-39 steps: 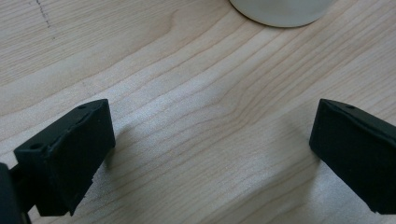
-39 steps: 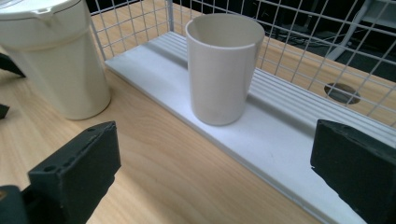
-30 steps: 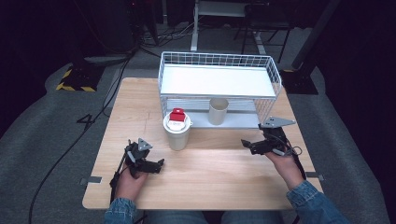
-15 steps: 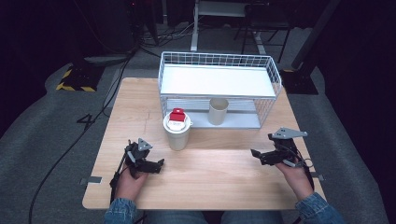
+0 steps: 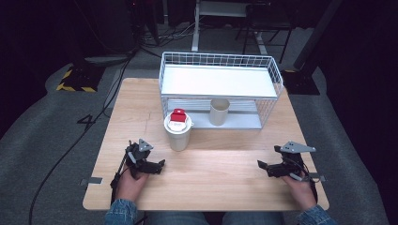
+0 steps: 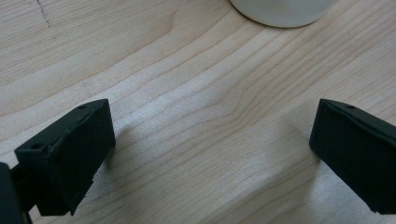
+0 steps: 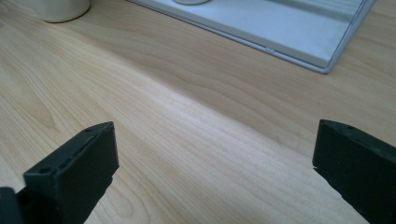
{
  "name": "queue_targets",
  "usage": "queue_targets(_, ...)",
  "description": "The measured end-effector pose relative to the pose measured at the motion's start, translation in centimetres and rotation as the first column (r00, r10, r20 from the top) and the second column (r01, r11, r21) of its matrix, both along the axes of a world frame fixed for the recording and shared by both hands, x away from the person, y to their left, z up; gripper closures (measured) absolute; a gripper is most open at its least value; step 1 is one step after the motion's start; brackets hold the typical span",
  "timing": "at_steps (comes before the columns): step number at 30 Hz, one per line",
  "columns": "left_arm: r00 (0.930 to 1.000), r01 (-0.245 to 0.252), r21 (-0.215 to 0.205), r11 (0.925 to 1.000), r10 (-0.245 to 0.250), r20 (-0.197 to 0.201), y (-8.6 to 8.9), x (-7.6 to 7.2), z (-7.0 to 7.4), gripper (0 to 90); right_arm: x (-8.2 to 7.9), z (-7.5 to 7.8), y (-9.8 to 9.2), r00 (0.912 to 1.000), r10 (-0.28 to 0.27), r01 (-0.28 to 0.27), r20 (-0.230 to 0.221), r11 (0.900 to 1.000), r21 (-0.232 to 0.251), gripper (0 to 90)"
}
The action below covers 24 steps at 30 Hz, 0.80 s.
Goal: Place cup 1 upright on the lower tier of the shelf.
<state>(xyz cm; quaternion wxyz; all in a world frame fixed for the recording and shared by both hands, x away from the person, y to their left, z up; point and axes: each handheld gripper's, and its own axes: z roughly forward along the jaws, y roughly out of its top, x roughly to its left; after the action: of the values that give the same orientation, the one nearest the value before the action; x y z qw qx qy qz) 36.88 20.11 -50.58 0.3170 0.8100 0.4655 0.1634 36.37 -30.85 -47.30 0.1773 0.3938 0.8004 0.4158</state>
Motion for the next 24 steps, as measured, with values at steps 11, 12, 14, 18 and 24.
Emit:
queue_targets(11,1.0,0.0,0.0,1.0,0.0,0.0,0.0,0.0,0.0,0.8,-0.5,-2.1,-0.6,0.999,-0.037,0.036,-0.023,0.998,-0.047,0.3)
queue_targets(12,1.0,0.0,0.0,1.0,0.0,0.0,0.0,0.0,0.0,0.8,-0.5,-2.3,-0.6,0.9989,-0.038,0.037,-0.027,0.998,-0.047,0.3)
queue_targets(14,1.0,0.0,0.0,1.0,0.0,0.0,0.0,0.0,0.0,0.8,-0.6,-2.6,-0.6,0.9987,-0.045,0.043,-0.026,0.997,-0.056,0.3)
queue_targets(18,1.0,0.0,0.0,1.0,0.0,0.0,0.0,0.0,0.0,0.8,-0.7,-2.8,-0.4,0.9986,-0.051,0.049,-0.016,0.995,-0.083,0.4)
queue_targets(24,1.0,0.0,0.0,1.0,0.0,0.0,0.0,0.0,0.0,0.8,-0.8,-3.0,-0.1,0.9984,-0.053,0.051,-0.02,0.994,-0.096,0.3)
